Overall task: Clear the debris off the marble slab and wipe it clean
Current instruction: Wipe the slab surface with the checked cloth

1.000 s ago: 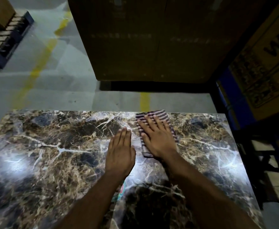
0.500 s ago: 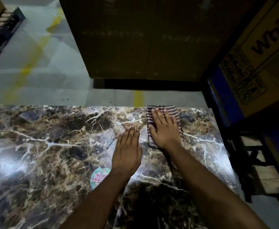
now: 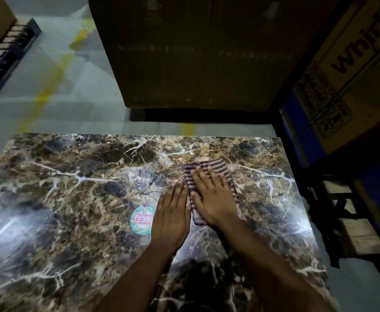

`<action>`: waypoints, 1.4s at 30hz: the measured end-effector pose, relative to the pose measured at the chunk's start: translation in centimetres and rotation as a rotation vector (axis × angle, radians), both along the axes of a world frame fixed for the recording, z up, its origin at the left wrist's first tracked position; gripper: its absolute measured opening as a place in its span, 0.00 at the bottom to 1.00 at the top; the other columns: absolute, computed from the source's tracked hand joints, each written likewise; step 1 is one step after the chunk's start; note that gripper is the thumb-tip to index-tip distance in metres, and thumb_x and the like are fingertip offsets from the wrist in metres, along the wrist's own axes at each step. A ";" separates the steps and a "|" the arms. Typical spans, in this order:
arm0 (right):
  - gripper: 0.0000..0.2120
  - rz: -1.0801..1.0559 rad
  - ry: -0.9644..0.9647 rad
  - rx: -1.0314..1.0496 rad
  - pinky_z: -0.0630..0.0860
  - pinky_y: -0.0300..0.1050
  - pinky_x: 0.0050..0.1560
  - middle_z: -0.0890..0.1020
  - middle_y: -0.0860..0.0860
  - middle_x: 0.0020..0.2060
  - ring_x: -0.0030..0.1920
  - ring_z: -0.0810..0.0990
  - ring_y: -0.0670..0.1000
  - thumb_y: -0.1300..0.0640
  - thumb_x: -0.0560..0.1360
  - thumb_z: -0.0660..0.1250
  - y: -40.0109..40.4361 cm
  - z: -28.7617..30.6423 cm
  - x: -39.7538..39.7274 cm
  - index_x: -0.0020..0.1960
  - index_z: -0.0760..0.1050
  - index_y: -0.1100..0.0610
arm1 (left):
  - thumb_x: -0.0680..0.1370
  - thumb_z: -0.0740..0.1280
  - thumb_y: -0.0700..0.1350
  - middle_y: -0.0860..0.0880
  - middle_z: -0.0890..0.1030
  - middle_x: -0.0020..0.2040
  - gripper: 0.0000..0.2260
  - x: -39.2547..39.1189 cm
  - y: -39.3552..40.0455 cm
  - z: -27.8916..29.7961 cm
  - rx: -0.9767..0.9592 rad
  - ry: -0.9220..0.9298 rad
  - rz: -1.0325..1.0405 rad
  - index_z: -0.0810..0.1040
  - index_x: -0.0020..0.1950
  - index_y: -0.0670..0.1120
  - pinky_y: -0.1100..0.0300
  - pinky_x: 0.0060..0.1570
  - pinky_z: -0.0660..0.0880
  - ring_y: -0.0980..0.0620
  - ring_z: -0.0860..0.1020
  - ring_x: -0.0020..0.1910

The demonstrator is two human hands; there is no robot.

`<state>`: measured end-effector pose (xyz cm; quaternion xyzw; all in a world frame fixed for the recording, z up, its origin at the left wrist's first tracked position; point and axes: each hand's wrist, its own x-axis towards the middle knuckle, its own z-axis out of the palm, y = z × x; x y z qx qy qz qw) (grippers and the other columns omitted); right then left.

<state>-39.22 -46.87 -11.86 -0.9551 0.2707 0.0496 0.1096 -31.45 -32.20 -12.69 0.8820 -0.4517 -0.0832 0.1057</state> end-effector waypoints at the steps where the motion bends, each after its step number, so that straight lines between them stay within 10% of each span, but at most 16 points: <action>1: 0.31 0.019 0.005 0.006 0.38 0.56 0.80 0.48 0.44 0.82 0.82 0.41 0.51 0.37 0.82 0.42 1.0 0.0 -1.7 0.83 0.44 0.44 | 0.84 0.51 0.52 0.48 0.60 0.81 0.25 -0.2 0.5 -0.1 0.001 0.001 -0.001 0.60 0.80 0.47 0.51 0.78 0.54 0.48 0.57 0.80; 42: 0.30 -0.152 0.013 0.014 0.40 0.57 0.80 0.48 0.45 0.83 0.82 0.40 0.53 0.38 0.83 0.44 15.9 0.5 -18.7 0.83 0.44 0.44 | 0.83 0.52 0.52 0.48 0.62 0.80 0.25 -16.3 16.8 0.0 0.023 -0.003 -0.044 0.63 0.80 0.47 0.50 0.76 0.51 0.48 0.58 0.80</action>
